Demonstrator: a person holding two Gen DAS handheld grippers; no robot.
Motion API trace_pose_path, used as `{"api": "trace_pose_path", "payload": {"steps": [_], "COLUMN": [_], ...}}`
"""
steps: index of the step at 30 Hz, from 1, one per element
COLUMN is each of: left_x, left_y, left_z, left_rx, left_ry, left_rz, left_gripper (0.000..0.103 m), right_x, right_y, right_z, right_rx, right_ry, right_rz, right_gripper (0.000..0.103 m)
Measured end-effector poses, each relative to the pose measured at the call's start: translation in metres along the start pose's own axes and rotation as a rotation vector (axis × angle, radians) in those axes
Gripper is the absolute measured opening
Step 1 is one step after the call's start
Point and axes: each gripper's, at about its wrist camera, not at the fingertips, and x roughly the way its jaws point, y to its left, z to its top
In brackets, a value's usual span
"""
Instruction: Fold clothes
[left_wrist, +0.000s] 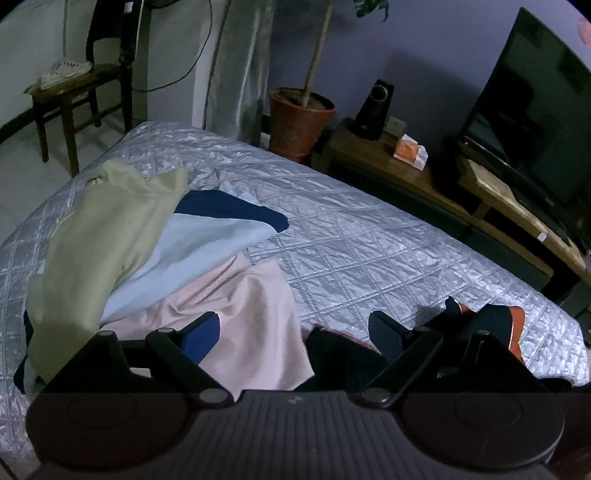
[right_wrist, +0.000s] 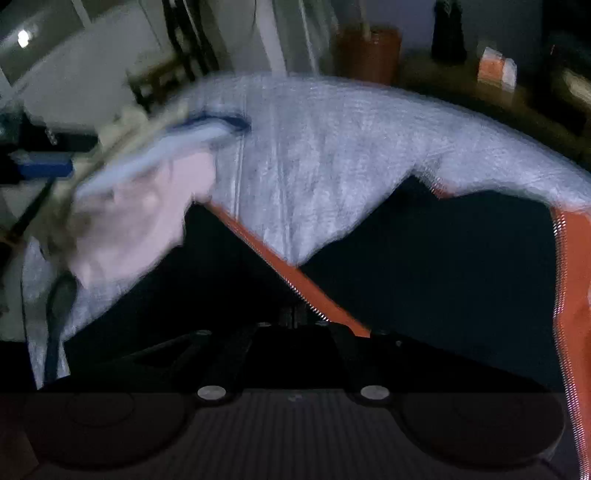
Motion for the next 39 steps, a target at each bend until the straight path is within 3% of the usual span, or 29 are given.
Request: {"api": "trace_pose_path", "payload": {"steps": [4, 7, 10, 11, 13, 15, 17, 20, 22, 25, 30, 32, 33, 34, 35, 39], "left_x": [-0.001, -0.003, -0.007, -0.008, -0.009, -0.009, -0.007, -0.005, -0.003, 0.000, 0.002, 0.003, 0.004, 0.004, 0.004, 0.005], "left_y": [0.002, 0.005, 0.011, 0.012, 0.014, 0.015, 0.016, 0.017, 0.014, 0.009, -0.001, -0.005, -0.007, -0.008, -0.009, -0.013], "left_z": [0.000, 0.002, 0.006, 0.006, 0.006, 0.005, 0.005, 0.007, 0.005, 0.002, -0.003, -0.005, -0.006, -0.007, -0.007, -0.008], "left_rx": [-0.010, -0.030, -0.064, -0.067, -0.066, -0.055, -0.046, -0.059, -0.047, -0.027, 0.007, 0.017, 0.022, 0.024, 0.026, 0.029], "left_ry": [0.002, -0.002, -0.016, -0.018, -0.017, -0.009, -0.003, 0.005, 0.009, 0.015, 0.021, 0.025, 0.027, 0.028, 0.029, 0.028], "left_rz": [-0.001, -0.003, -0.009, -0.009, -0.011, -0.015, -0.013, -0.017, -0.018, -0.022, -0.025, -0.023, -0.022, -0.022, -0.023, -0.024], "left_gripper": [0.086, 0.086, 0.086, 0.086, 0.086, 0.086, 0.086, 0.086, 0.086, 0.086, 0.086, 0.086, 0.086, 0.086, 0.086, 0.086], "right_x": [-0.073, -0.141, -0.180, -0.180, -0.170, -0.150, -0.134, -0.102, -0.081, -0.050, -0.027, -0.034, -0.038, -0.042, -0.046, -0.062], "right_y": [-0.003, 0.015, 0.047, 0.052, 0.045, 0.023, 0.001, -0.037, -0.052, -0.076, -0.101, -0.083, -0.075, -0.066, -0.058, -0.024], "right_z": [0.032, 0.056, 0.051, 0.046, 0.038, 0.030, 0.018, 0.002, -0.009, -0.024, -0.056, -0.060, -0.062, -0.064, -0.066, -0.074], "right_rx": [-0.045, -0.149, -0.241, -0.257, -0.223, -0.142, -0.137, -0.105, -0.132, -0.064, 0.055, 0.017, -0.002, -0.021, -0.040, -0.116], "right_ry": [-0.187, -0.372, -0.455, -0.451, -0.388, -0.289, -0.232, -0.048, 0.050, 0.164, 0.212, 0.175, 0.156, 0.137, 0.119, 0.044], "right_rz": [-0.069, -0.118, -0.123, -0.148, -0.163, -0.163, -0.190, -0.175, -0.239, -0.232, -0.275, -0.270, -0.268, -0.265, -0.263, -0.252], "right_gripper": [0.000, 0.000, 0.000, 0.000, 0.018, 0.061, 0.063, 0.075, 0.075, 0.074, 0.074, 0.072, 0.060, 0.039, 0.003, 0.003]}}
